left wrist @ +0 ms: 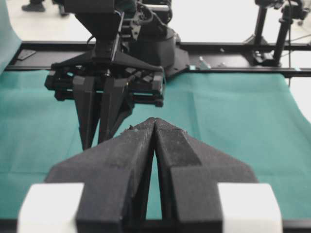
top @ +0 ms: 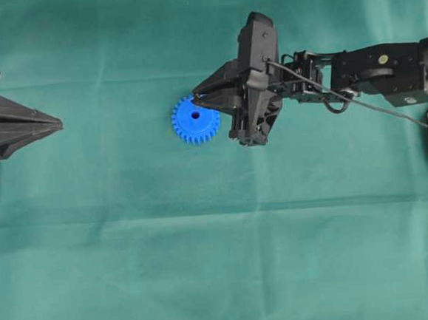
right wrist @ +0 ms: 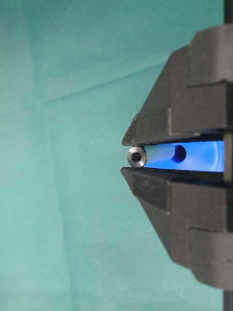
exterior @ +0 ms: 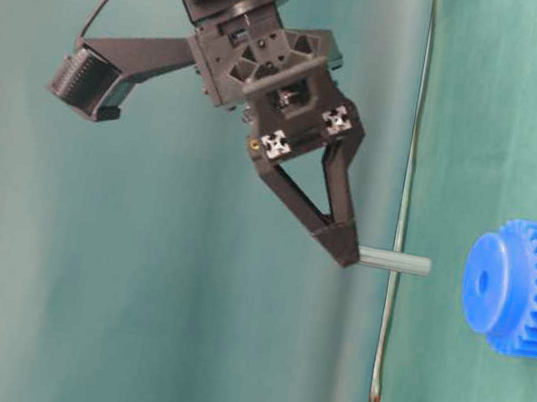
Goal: Insert the shaft placed at a random location into the center hole of the medium gear at another random location.
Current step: 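Carry the held shaft left over the blue gear's center hole, then align the shaft tip with the gear hole and lower it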
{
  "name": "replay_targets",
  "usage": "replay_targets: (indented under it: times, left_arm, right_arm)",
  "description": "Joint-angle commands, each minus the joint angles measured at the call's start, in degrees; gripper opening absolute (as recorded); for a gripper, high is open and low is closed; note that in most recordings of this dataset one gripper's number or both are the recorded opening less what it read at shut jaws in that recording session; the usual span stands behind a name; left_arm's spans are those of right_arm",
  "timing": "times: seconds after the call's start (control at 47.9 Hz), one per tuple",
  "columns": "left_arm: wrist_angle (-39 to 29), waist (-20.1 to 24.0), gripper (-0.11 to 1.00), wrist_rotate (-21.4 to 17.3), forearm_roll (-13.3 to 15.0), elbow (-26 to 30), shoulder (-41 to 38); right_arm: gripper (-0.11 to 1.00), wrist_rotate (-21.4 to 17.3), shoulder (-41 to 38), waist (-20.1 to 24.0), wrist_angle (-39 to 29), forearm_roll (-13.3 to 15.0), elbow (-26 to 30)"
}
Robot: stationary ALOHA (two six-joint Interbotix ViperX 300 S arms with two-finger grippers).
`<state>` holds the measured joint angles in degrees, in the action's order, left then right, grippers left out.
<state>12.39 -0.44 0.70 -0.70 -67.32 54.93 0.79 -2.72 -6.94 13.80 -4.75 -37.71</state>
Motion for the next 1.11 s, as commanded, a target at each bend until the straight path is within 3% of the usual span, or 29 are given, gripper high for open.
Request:
replay_targets:
  times: [0.0,0.334,1.086]
  left_arm:
    - [0.4,-0.1,0.0,0.0,-0.1,1.3,-0.4]
    - [0.3,-0.1,0.0,0.1,-0.1,1.3,-0.4]
    - [0.3,-0.1,0.0,0.0,-0.1,1.4,-0.4]
  right_arm:
    - [0.14,0.2,-0.4,0.4,1.8,-0.2,1.7]
    - [0.14,0.0,-5.0,1.0,4.4,-1.8,1.6]
    - [0.14,0.6,-1.4,0.7,5.4,-1.6,1.0]
